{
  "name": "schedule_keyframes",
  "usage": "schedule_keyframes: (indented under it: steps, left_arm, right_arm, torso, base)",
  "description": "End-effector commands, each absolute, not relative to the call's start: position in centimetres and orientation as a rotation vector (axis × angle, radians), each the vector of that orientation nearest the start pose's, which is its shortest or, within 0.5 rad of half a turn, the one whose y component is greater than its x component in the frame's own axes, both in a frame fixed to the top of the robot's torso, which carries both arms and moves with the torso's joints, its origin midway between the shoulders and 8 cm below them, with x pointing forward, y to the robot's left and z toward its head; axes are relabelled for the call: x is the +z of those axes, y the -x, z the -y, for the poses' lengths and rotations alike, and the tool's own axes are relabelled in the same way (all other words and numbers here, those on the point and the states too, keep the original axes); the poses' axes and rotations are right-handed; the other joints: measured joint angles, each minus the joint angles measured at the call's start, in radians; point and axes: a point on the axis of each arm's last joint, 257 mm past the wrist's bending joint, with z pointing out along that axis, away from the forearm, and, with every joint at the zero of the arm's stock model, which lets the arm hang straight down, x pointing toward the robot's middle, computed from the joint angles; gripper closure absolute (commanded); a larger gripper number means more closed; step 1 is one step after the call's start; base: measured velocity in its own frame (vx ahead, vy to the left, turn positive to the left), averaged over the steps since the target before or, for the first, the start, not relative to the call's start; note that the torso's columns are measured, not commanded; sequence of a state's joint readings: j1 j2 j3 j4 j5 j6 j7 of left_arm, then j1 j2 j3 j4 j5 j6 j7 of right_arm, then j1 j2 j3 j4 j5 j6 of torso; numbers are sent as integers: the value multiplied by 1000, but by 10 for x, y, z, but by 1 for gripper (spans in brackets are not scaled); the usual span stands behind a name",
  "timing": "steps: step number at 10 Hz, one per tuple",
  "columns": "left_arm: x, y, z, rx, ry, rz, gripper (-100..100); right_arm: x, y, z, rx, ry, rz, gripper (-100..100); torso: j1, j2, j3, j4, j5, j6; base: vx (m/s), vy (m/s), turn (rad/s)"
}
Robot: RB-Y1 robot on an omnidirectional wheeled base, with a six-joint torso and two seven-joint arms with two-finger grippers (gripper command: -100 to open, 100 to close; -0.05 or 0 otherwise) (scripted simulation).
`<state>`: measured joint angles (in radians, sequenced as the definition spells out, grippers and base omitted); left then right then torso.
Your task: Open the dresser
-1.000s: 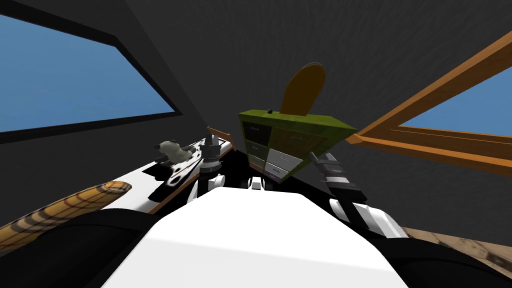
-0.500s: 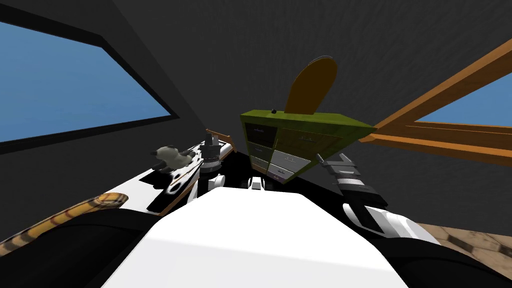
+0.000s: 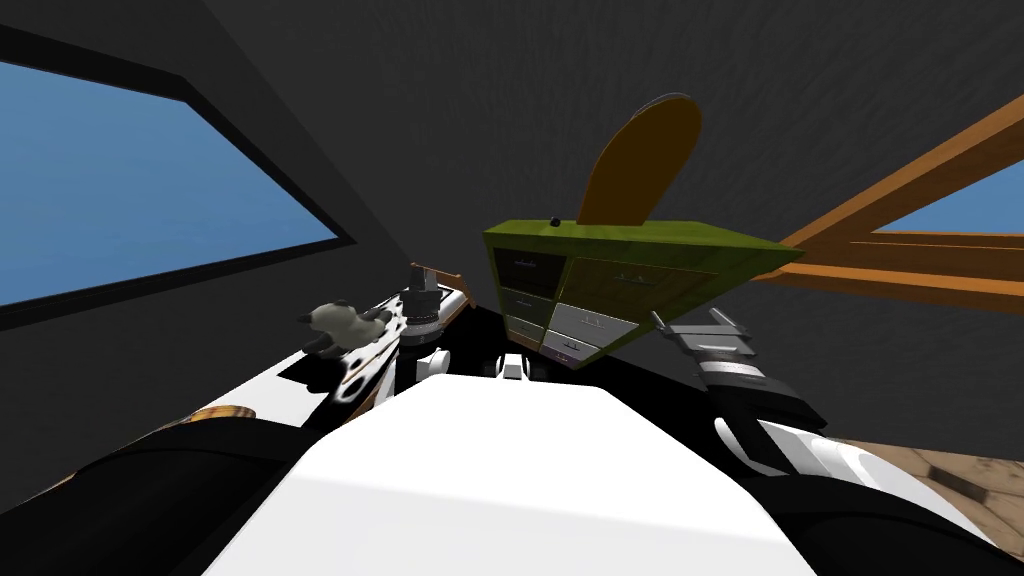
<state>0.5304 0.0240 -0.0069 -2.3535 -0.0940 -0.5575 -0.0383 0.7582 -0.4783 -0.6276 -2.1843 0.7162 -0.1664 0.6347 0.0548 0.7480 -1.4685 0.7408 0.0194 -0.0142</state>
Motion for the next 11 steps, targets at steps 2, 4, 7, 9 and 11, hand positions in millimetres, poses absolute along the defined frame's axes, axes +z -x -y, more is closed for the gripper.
schedule_keyframes:
  steps: [2,4,7,9,11]
  left_arm:
    - [56,-319,-259,-1229,484,-624,0]
    - [56,-319,-259,-1229,484,-624,0]
    - [56,-319,-259,-1229,484,-624,0]
    - [56,-319,-259,-1229,484,-624,0]
    - [56,-319,-259,-1229,484,-624,0]
  right_arm:
    - [-45,-318,495,-664,360,-1403,-100]
    - [-45,-318,495,-664,360,-1403,-100]
    - [-39,-315,508,-763,419,-1403,-100]
    - [-39,-315,508,-763,419,-1403,-100]
    - [-36,-314,514,-808,445,-1402,-100]
  torso:
    - [2,-3,-1,-1,0,-1]
    - [1,-4,-3,-1,1,0]
    - [4,-2,0,-1,1,2]
    - [11,-6,-1,-3,5,1]
    - [15,-7,-1,-4,5,1]
  base:
    - [-2,-10,3]
    - [-19,-2,15]
    - [23,52,-21]
    - [33,36,-18]
    - [8,48,-5]
